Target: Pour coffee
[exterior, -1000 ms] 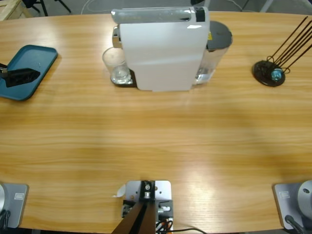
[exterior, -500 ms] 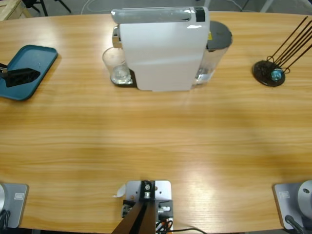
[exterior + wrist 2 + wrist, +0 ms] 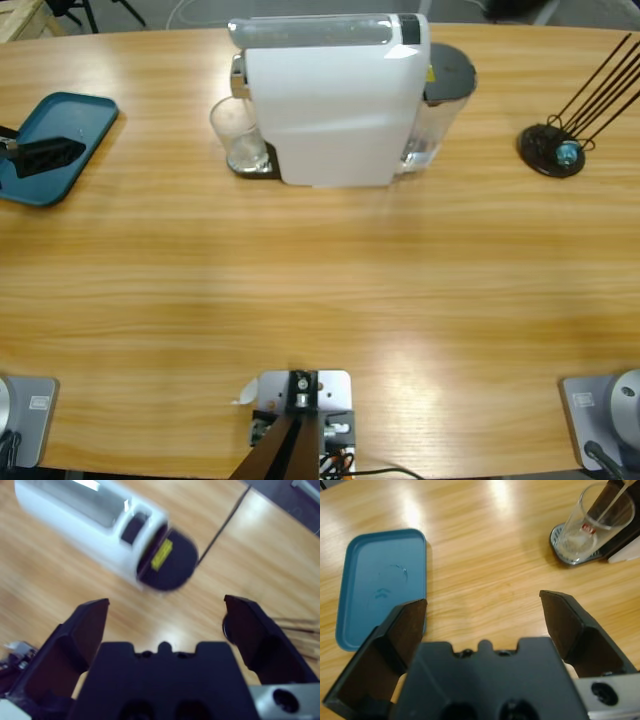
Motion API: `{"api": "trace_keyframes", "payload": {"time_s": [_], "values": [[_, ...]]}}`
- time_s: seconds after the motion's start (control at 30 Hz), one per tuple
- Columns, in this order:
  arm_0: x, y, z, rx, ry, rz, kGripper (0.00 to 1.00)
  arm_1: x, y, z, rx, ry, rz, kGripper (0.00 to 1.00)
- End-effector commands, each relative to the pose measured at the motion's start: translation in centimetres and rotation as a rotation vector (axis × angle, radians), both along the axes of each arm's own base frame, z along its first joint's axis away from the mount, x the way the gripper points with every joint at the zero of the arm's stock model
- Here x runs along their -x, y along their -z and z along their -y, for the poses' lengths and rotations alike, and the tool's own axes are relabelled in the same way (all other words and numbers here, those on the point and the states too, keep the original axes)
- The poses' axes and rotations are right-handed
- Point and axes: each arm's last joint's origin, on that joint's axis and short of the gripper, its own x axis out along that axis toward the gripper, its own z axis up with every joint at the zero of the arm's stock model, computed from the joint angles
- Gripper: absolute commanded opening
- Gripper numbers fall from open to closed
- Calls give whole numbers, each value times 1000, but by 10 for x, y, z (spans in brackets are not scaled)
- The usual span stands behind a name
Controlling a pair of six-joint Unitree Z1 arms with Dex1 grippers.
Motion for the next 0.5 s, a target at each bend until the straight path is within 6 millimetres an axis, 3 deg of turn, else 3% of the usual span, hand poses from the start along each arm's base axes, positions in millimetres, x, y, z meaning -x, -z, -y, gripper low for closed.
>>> {"api": "trace_keyframes", "payload": {"time_s": [0.03,0.13,0.3,0.5], "values": [[10,11,-5,39,64,55,980,104,57,77,-84,-9,173,1000],[14,11,-7,71,98,85,982,127,83,94,-135,-6,227,1000],[13,15,-2,121,160,108,988,146,127,100,-146,-134,223,1000],[9,30,6,118,202,56,996,149,139,103,-154,-160,282,1000]]}}
